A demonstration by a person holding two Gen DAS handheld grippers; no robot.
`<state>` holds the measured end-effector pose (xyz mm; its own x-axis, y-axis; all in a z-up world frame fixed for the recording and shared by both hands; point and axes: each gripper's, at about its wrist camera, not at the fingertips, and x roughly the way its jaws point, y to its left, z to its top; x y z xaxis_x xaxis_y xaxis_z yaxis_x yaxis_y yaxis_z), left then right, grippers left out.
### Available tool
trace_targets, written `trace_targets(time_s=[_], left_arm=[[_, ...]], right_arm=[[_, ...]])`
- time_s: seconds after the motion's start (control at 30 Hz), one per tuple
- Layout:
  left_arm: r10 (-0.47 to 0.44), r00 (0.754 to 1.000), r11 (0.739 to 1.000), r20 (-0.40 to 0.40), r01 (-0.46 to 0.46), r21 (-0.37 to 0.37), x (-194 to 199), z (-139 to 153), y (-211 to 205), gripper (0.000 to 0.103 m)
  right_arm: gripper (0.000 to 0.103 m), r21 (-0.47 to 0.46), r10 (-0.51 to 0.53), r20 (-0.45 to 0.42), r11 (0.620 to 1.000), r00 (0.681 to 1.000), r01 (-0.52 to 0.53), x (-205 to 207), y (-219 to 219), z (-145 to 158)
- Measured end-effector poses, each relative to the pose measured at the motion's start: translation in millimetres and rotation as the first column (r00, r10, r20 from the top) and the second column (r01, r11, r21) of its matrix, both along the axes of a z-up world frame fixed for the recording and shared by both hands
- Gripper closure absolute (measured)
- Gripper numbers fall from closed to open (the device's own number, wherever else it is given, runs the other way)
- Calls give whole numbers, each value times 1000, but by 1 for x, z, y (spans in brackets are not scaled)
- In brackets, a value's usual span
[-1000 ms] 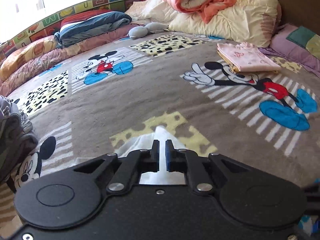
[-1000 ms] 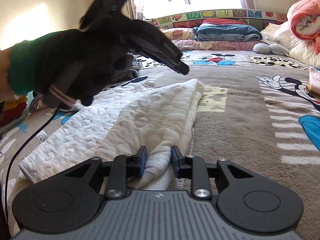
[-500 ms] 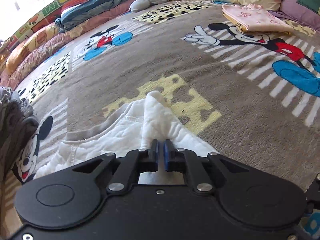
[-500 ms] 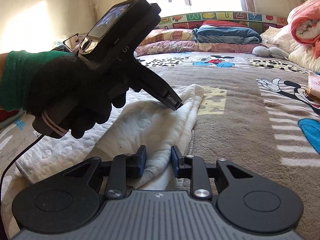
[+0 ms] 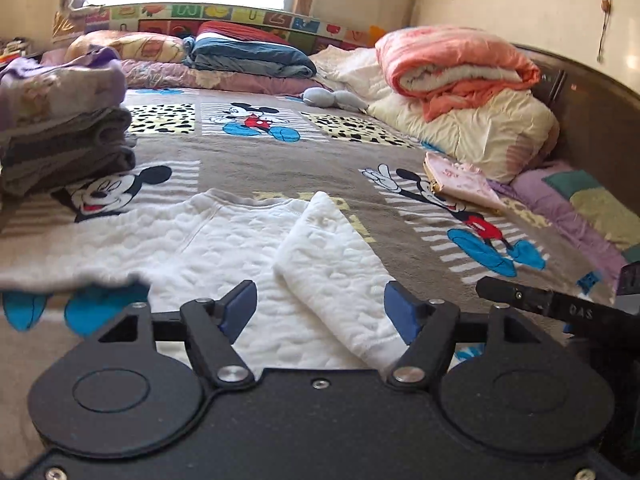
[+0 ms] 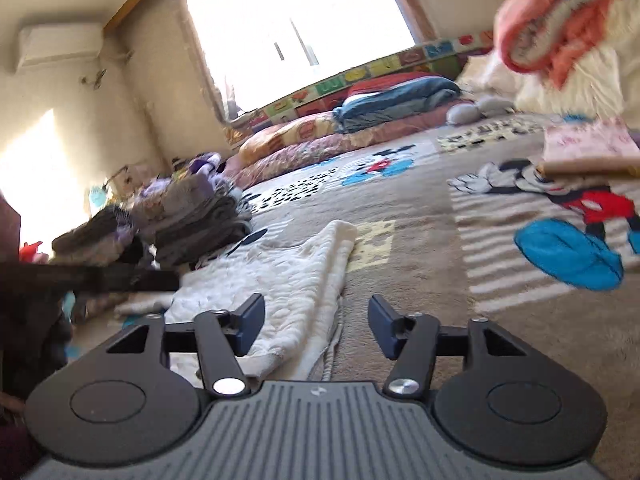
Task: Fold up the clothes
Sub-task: 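Withdraw both open grippers from the folded white garment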
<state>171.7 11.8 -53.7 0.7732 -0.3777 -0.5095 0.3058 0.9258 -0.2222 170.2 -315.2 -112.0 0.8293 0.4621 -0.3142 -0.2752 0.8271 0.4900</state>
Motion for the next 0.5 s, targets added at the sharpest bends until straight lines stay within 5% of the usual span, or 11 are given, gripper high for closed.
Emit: trace_targets(time_s=[0.1, 0.23, 0.37, 0.5], left_arm=[[38, 999, 998, 11, -38, -47, -26, -10, 19, 27], [104, 994, 975, -41, -110, -192, -48, -36, 52, 27], [153, 985, 951, -77, -168, -259, -58, -47, 83, 27], [198, 973, 919, -115, -226, -323, -68, -59, 114, 27]], right_arm=[[31, 126, -59, -116, 989, 992, 74, -2, -24, -17], [28, 179, -52, -189, 980, 981, 87, -18, -24, -27], [28, 274, -5, -226, 959, 974, 69, -41, -17, -33], [28, 324, 2, -174, 944, 985, 56, -63, -9, -28]])
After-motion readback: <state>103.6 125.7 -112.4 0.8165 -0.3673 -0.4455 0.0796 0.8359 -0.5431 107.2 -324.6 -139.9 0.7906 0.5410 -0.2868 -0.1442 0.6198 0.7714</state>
